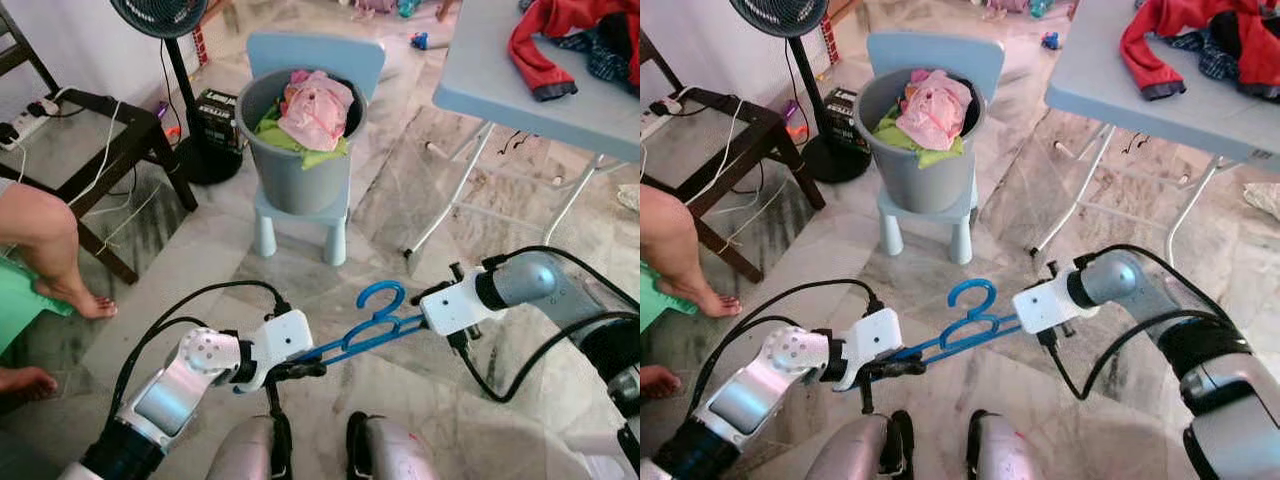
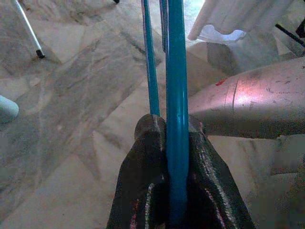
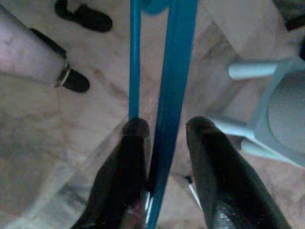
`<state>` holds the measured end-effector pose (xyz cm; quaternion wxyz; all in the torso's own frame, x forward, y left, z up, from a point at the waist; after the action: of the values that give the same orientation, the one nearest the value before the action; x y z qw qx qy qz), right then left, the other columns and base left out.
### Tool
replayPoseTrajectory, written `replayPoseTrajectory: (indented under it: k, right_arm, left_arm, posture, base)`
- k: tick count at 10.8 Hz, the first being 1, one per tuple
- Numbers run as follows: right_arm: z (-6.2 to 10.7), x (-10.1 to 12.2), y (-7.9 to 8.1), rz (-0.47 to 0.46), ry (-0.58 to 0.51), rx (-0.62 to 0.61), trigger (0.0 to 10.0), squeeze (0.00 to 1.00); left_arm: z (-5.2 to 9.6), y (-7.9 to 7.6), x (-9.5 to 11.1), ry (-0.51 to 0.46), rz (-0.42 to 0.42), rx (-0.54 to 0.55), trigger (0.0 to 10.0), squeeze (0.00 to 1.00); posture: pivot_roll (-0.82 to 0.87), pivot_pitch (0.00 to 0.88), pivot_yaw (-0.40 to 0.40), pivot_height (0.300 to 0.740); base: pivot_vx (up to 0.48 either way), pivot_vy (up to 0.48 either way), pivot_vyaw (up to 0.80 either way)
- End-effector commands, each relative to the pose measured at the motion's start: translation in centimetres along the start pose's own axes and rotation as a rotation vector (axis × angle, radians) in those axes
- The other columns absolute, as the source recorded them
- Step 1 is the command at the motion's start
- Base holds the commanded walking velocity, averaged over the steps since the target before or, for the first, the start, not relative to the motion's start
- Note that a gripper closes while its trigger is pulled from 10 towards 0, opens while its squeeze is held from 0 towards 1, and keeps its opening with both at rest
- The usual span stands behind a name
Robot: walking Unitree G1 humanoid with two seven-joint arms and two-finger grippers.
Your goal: Hang hanger
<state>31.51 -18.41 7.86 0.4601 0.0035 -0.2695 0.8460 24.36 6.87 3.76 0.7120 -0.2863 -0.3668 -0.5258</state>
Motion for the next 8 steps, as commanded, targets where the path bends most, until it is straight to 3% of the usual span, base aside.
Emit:
replayPoseTrajectory:
  k: [1, 7, 8]
  right_arm:
    - [-0.3, -0.2, 0.3, -0.005, 0.005, 0.003, 0.0, 0.00]
    - [0.6, -1.7, 1.6, -0.045, 0.033, 0.069, 0.0, 0.00]
    - [0.6, -1.8, 1.8, -0.051, 0.035, 0.073, 0.0, 0.00]
  left_arm:
    - [-0.3, -0.3, 0.0, 0.008, -0.020, -0.018, 10.0, 0.00]
    - [-0.5, -0.3, -0.1, 0.005, -0.015, -0.012, 10.0, 0.00]
    - [-0.4, -0.2, -0.1, 0.004, -0.009, -0.005, 10.0, 1.00]
  posture:
    - [0.01, 0.182, -0.006, 0.740]
    - [0.01, 0.182, -0.009, 0.740]
    - [0.01, 0.180, -0.009, 0.740]
  base:
    - [0.000, 0.000, 0.00]
    - [0.000, 0.000, 0.00]
    - [0.000, 0.000, 0.00]
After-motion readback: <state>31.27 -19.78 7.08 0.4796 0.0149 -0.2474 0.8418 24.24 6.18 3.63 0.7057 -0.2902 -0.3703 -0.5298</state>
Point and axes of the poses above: a point about 5 cm out from each wrist's last joint towards the gripper, its own z axis pointing back from the gripper into the wrist, its own x axis along the axis of the wrist's last joint, y = z × x, the point moved 4 cm from there along -z, pointing out of the wrist towards the gripper, and after that the axes turned 4 degrees about z, right-handed, at the moved point
